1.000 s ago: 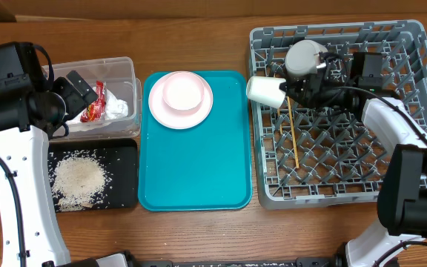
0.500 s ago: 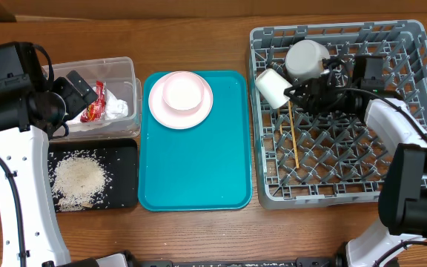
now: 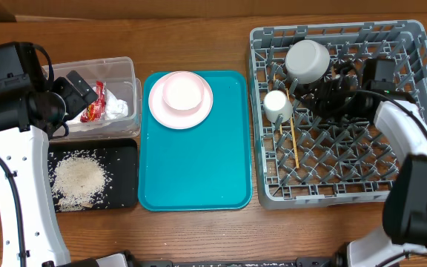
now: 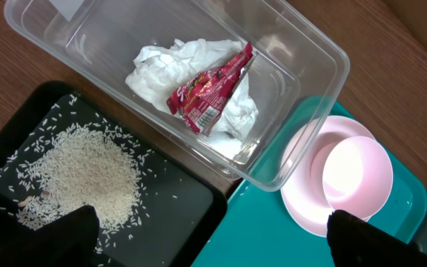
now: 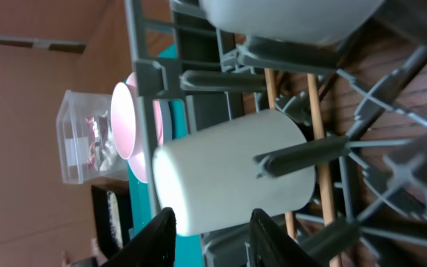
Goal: Sort waste into correct bins and load items into the dishwasher
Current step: 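Set the cup upright in the rack and open the right gripper, then move the right gripper to the pink bowl on the pink plate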
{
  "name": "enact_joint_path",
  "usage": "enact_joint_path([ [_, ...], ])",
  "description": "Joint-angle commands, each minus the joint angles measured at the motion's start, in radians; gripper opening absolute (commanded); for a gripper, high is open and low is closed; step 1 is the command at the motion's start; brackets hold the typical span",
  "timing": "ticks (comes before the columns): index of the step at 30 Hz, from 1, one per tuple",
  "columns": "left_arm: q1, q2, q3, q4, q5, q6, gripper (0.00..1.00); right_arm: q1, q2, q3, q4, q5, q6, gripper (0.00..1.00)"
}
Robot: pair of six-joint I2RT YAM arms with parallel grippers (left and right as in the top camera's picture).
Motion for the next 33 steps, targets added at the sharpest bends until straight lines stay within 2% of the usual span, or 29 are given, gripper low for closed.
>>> enact_joint_path([
  [1,-0.007,-0.015,0.017,0.002,-0.013,0.008,1.0,0.005,-0.142,0.0,-0.009,0.108,-0.014,0.34],
  [7,-0.006,-0.015,0.017,0.002,-0.013,0.009,1.0,0.108,-0.301,0.0,-0.018,0.215,-0.015,0.34],
  [14,-0.006,-0.015,0.017,0.002,-0.013,0.009,1.0,0.428,-0.364,0.0,0.014,0.587,-0.015,0.34],
  [16,-0.006,-0.015,0.017,0.002,-0.013,0.008,1.0,0.532,-0.356,0.0,0.048,0.674,-0.017,0.38],
  [21,-0.006,-0.015,0.017,0.002,-0.013,0.008,1.0,0.775,-0.307,0.0,0.201,0.838,-0.139,0.4],
  [25,-0.006,-0.015,0.017,0.002,-0.013,0.008,1.0,0.907,-0.229,0.0,0.334,0.926,-0.244,0.5],
  [30,-0.006,-0.015,0.017,0.002,-0.013,0.008,1.0,0.985,-0.07,0.0,0.505,0.929,-0.338,0.63],
  [33,-0.006,-0.015,0.017,0.002,-0.013,0.008,1.0,0.985,0.013,0.0,0.558,0.927,-0.348,0.66],
])
